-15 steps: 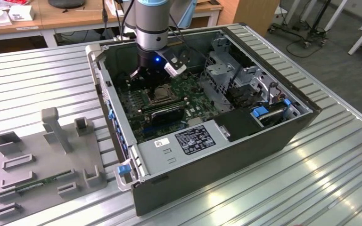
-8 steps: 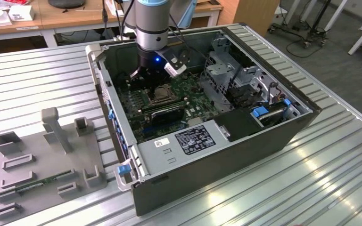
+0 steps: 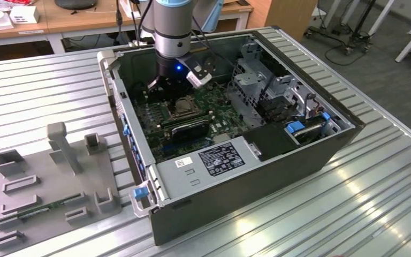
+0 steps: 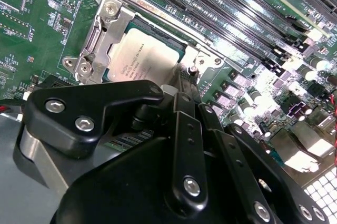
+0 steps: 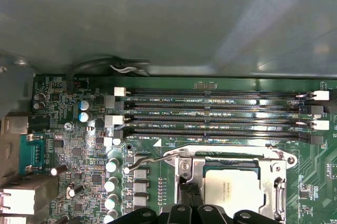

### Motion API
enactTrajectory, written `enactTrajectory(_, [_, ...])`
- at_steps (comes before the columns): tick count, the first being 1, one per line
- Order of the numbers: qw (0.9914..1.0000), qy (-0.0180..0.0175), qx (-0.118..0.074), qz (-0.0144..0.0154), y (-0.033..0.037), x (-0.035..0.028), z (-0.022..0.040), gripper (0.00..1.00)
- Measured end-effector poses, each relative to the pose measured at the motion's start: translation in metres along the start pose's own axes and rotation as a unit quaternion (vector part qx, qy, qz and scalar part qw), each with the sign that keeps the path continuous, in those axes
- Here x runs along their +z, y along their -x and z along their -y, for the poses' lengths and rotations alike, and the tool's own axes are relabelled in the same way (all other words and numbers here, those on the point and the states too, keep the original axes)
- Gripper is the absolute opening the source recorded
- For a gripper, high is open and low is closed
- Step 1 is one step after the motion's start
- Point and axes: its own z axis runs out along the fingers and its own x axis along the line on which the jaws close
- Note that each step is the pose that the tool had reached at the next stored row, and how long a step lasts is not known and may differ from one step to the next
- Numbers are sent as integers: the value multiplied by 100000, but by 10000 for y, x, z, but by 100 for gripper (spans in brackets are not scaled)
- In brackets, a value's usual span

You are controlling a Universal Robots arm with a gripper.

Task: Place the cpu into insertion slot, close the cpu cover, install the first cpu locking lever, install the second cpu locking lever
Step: 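Close the cpu cover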

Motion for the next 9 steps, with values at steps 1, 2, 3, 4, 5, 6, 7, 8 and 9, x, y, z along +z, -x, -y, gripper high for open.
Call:
enactTrajectory(1, [100000,-6,1,-6,0,2,0,11])
enactTrajectory(2, [100000,-10,2,-7,0,2,0,11])
enactTrajectory(3, [100000,-9,1,-6,0,2,0,11])
enactTrajectory(4, [100000,-5,-2,-5,0,3,0,11])
enactTrajectory(5, [100000,-3,-1,-1,1,3,-1,11])
enactTrajectory(6, [100000,1,-1,0,0,3,0,11])
enactTrajectory(7, [100000,9,3,7,0,2,-1,11])
enactTrajectory(8, [100000,25,0,19,1,-1,-1,11])
enactTrajectory(9, [100000,48,2,39,1,-5,-2,11])
